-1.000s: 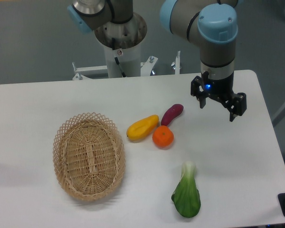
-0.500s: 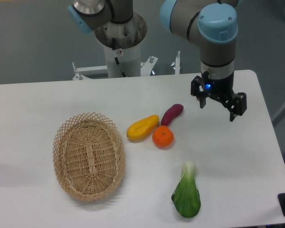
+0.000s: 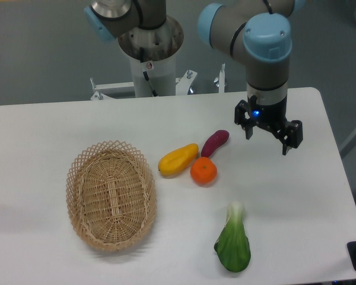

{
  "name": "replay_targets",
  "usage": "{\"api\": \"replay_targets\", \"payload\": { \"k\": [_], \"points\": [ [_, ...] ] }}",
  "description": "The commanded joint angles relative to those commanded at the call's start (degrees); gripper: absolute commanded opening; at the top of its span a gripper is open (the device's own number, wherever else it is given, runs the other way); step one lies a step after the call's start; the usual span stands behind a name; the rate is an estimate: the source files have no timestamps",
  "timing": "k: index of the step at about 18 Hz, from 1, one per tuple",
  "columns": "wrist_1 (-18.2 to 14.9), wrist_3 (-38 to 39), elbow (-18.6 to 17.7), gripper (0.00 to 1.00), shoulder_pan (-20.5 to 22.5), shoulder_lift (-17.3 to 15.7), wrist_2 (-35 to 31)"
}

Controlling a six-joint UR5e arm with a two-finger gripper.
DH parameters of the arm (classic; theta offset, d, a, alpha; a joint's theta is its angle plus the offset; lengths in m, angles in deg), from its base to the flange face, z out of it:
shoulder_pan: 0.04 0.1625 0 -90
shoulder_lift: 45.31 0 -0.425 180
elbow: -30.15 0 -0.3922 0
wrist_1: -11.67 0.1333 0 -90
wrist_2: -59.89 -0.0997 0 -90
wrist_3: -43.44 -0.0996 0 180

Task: Pick up the green vegetable from the table
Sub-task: 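Move the open gripper down toward the green bok choy's stem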

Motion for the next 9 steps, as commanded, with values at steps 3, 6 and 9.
{"api": "replay_targets", "payload": {
  "k": [3, 6, 9],
  "points": [
    [0.0, 0.44, 0.09, 1.0, -1.49, 2.28, -0.7],
    [0.61, 5.5, 0.88, 1.0, -2.37, 3.87, -0.09],
    [3.68, 14.93, 1.32, 1.0, -3.16, 6.06, 0.09]
  ]
}}
